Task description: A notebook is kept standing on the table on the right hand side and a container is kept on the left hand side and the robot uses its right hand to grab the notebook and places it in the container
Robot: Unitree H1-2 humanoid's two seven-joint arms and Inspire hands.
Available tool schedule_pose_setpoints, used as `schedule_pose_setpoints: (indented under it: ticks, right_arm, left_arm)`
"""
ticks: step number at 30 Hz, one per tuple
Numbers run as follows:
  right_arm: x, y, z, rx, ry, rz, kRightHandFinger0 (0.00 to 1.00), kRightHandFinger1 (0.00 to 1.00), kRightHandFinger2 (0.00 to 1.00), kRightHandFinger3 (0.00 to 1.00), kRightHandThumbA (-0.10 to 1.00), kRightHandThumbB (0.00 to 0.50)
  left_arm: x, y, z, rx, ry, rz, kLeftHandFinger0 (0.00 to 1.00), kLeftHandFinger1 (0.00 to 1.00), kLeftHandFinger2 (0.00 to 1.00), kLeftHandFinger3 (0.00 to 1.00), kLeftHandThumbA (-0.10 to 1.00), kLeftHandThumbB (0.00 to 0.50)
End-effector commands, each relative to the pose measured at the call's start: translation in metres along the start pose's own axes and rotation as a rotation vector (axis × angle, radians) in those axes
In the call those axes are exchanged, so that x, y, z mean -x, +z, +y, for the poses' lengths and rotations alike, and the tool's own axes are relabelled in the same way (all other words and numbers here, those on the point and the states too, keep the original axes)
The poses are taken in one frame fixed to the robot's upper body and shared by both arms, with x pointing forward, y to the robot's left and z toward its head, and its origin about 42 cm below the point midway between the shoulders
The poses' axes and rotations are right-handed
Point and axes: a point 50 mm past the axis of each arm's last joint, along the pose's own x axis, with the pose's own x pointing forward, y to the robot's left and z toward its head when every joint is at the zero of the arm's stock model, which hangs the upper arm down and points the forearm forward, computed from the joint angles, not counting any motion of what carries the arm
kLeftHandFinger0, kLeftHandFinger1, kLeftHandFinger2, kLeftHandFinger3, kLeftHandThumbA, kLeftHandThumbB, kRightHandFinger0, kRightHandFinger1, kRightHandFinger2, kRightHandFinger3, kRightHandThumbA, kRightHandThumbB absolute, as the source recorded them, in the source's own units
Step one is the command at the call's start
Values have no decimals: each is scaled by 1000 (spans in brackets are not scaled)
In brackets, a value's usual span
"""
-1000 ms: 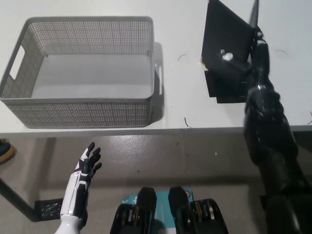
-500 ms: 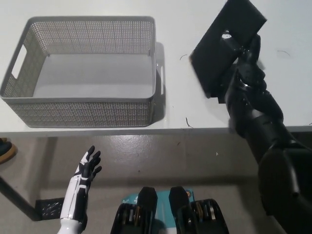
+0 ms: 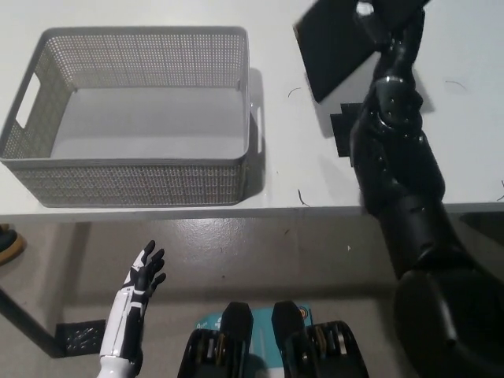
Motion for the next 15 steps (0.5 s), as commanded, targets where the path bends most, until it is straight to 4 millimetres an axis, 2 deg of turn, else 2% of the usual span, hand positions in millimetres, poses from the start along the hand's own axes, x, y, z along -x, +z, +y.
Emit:
schedule_pose_setpoints:
  ticks: [1, 2, 4, 6, 7, 9, 11, 13, 15]
  right_arm:
    - [37, 152, 86, -142, 185, -441, 0, 133, 531, 738, -100, 200]
    - [45, 165, 95, -162, 204, -447, 0, 38, 457, 697, -100, 130]
    - [63, 183, 110, -213, 271, -477, 0, 25, 504, 738, -100, 110]
    - [74, 190, 121, -220, 287, -486, 0, 46, 524, 761, -100, 120]
    - [83, 190, 132, -213, 307, -498, 0, 47, 529, 757, -100, 117]
    - [91, 185, 141, -183, 317, -494, 0, 63, 551, 750, -100, 109]
    - [104, 174, 156, -164, 356, -460, 0, 51, 541, 744, -100, 88]
    - [108, 168, 159, -147, 364, -446, 0, 52, 541, 739, -100, 96]
    - [116, 152, 174, -94, 377, -433, 0, 48, 537, 740, -100, 114]
  left_arm:
    - [3, 6, -2, -10, -3, -73, 1000, 1000, 1000, 1000, 1000, 500]
    - [3, 6, -2, -13, -1, -71, 1000, 1000, 1000, 1000, 1000, 500]
    - [2, 6, -2, -3, -7, -63, 1000, 1000, 1000, 1000, 1000, 500]
    - [3, 6, -3, -8, -9, -60, 1000, 1000, 1000, 1000, 1000, 500]
    - [3, 6, -3, 2, -9, -56, 1000, 1000, 1000, 1000, 1000, 500]
    - [4, 5, -4, -1, -15, -55, 1000, 1000, 1000, 1000, 1000, 500]
    - [5, 3, -4, -14, -14, -53, 1000, 1000, 1000, 1000, 1000, 500]
    - [6, 1, -6, -15, -17, -54, 1000, 1000, 1000, 1000, 1000, 500]
    - [6, -1, -8, -15, -16, -53, 1000, 1000, 1000, 1000, 1000, 500]
